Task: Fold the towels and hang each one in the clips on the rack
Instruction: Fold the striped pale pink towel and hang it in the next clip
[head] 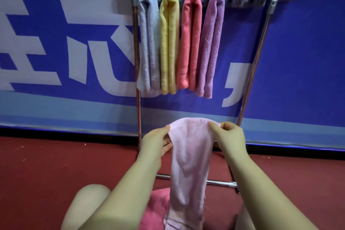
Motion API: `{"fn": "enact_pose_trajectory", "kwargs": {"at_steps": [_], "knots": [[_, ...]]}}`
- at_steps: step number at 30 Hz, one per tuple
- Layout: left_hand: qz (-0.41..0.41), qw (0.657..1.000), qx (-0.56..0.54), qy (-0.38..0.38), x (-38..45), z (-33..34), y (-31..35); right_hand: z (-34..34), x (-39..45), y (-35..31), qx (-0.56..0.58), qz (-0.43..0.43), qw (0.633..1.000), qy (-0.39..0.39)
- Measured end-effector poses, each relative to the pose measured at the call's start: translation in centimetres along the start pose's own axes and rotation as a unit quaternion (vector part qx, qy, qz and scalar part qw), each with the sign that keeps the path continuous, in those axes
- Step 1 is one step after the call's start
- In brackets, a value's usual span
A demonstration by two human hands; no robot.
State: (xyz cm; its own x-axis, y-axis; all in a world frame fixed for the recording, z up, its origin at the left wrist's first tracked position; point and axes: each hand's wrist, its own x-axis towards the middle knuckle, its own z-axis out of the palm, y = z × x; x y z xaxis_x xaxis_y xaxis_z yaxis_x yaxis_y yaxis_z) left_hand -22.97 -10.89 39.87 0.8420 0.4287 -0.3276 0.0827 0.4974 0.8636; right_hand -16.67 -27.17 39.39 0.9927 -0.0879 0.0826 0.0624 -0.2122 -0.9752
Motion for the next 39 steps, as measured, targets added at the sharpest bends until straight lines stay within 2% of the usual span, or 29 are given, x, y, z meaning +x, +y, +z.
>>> {"fn": "enact_pose_trajectory", "kwargs": {"at_steps": [3, 12, 16, 20, 23, 25, 28, 30, 33, 39], "knots": [[0.025, 0.999, -0.024, 0.003, -0.9, 0.7, -2.2, 2.0, -2.5, 0.4, 0.055, -0.006, 0.998, -0.02], [0.153, 0.984, 0.091, 0.013, -1.2, 0.2, -4.1, 4.2, -5.3, 1.1, 0.124, 0.017, 0.978, -0.167], [0.204, 0.971, 0.121, -0.022, -1.7, 0.0, -3.9, 4.1, -5.2, 1.6, 0.133, 0.017, 0.971, -0.2], [0.231, 0.96, 0.147, -0.052, -1.6, -0.3, -3.8, 3.8, -4.9, 1.6, 0.178, 0.054, 0.955, -0.233], [0.238, 0.958, 0.15, -0.054, -1.2, -0.7, -3.5, 3.2, -4.8, 1.3, 0.169, 0.041, 0.95, -0.259], [0.234, 0.954, 0.172, -0.07, -0.8, -1.1, -2.9, 2.7, -4.3, 1.1, 0.137, 0.009, 0.962, -0.235], [0.191, 0.955, 0.178, -0.139, -0.3, -1.5, -1.6, 1.7, -2.8, 1.1, 0.097, -0.013, 0.972, -0.214], [0.152, 0.955, 0.161, -0.199, -0.4, -1.6, -0.4, 1.3, -1.8, 1.1, 0.116, 0.0, 0.958, -0.262], [0.155, 0.938, 0.184, -0.249, -0.6, -1.3, 1.8, 1.2, -1.2, 0.2, 0.169, -0.009, 0.924, -0.343], [0.203, 0.909, 0.257, -0.258, -1.2, 0.0, 7.4, 0.4, -0.3, -4.9, 0.19, -0.058, 0.922, -0.332]]}}
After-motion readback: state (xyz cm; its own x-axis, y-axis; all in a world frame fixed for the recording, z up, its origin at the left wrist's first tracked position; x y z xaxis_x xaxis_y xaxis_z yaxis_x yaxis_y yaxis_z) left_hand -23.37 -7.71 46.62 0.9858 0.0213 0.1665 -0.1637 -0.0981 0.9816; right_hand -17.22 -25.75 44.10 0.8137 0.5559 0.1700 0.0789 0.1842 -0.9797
